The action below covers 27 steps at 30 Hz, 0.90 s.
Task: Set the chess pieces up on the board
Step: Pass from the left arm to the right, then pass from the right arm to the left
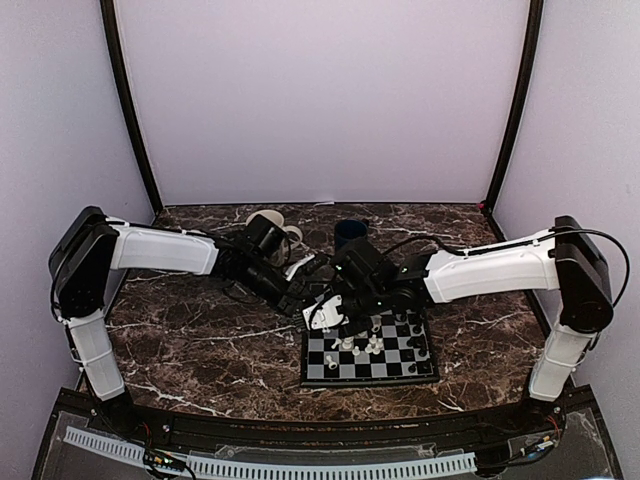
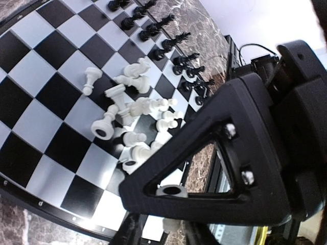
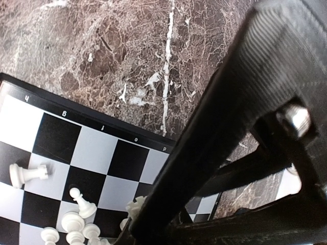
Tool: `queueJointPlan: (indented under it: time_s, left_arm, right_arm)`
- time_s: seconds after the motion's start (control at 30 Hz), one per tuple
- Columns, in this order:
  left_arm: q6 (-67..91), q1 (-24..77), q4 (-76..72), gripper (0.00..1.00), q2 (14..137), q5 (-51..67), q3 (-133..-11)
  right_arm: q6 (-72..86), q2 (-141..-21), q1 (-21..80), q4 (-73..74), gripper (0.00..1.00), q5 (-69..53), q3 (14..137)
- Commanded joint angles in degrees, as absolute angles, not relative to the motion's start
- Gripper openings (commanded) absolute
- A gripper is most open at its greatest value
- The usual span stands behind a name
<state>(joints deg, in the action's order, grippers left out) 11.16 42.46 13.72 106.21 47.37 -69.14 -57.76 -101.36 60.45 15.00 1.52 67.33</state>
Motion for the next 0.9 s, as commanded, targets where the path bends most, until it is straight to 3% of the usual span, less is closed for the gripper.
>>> queueJointPlan:
  time_s: [0.0,0.17,0.47,0.6,0.87]
  left_arm:
    - [10.7,41.9,12.0,0.37,100.1,44.0,-66.2]
    - [11.6,41.8,3.1,0.42,92.1,36.6,-58.2]
    - [8.9,46.5,-29.8,0.46,75.0,18.1,-39.6]
    - [6.8,48.8,-32.5,0.48,76.1,12.7,-40.9]
    - [9.1,48.8,-36.8,0.48,81.4,15.8,-43.8]
  right_arm:
    - [-52.1,-99.6,59.4,14.7,0.15,-1.2,67.1]
    - [-44.5,-98.4,55.2,17.4,0.14,-9.8,69.8]
    - [-27.3,-97.4,46.8,20.5,0.14,-31.8,75.2]
    - [-21.6,-98.2,44.1,20.0,0.14,-40.4,76.9]
    - [-17.8,-99.3,41.7,18.9,0.15,-46.3,78.0]
